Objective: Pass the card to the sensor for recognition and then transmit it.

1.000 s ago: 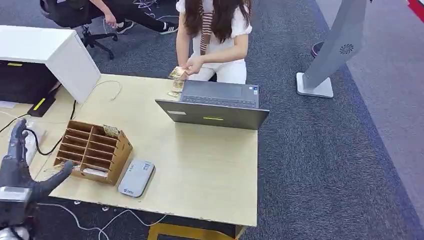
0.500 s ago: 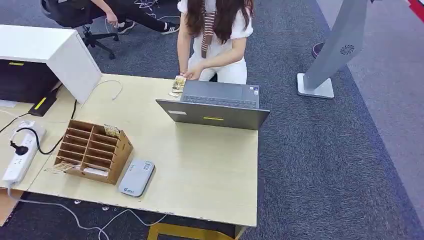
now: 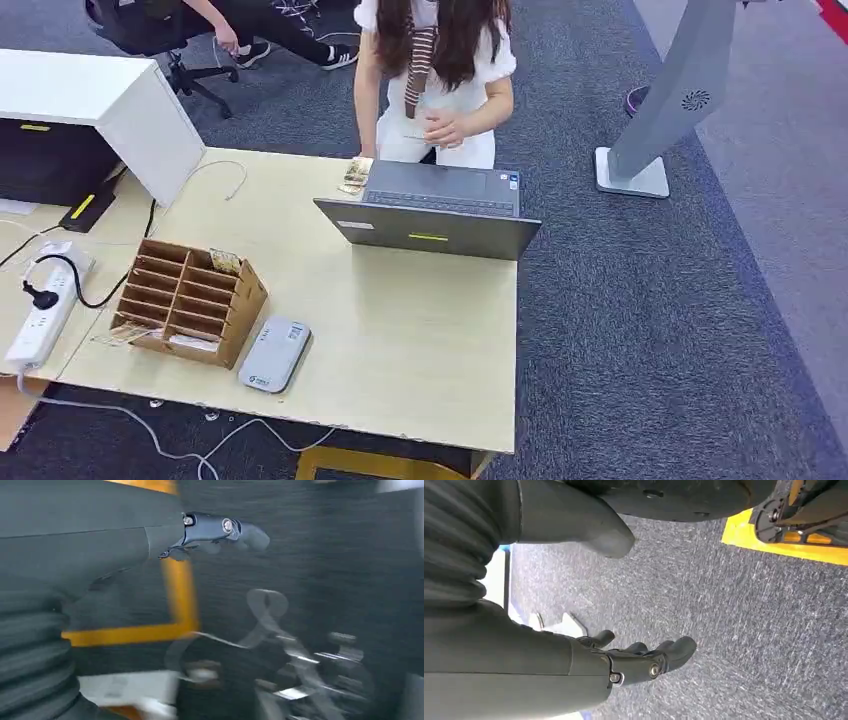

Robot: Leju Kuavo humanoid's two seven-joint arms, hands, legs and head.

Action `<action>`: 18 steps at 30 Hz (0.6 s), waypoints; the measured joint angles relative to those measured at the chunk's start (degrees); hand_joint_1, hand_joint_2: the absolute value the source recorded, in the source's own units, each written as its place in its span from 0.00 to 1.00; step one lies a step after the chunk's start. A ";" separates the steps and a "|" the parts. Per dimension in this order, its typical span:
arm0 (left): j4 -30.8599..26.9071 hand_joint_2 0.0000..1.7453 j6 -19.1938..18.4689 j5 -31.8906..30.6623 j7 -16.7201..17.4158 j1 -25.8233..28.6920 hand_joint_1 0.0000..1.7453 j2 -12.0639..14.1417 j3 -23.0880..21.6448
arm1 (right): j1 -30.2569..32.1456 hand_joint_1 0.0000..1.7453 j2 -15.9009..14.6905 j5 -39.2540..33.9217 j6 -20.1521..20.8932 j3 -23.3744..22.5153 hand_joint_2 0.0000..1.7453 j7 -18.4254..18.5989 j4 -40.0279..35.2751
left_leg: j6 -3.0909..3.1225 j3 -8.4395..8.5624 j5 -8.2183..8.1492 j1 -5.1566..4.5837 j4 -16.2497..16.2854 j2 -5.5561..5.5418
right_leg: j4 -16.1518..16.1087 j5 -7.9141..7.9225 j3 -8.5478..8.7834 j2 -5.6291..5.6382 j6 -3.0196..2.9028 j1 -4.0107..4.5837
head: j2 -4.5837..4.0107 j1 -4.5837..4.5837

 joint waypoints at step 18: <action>16.28 1.00 4.40 -16.49 13.53 1.11 0.00 0.24 -27.05 | 1.80 0.00 -1.18 5.33 3.52 -4.81 1.00 -1.88 -2.14 | 0.00 0.00 0.00 0.04 0.00 0.00 | 0.00 -0.01 -0.01 0.01 -0.01 0.02 | 0.00 0.00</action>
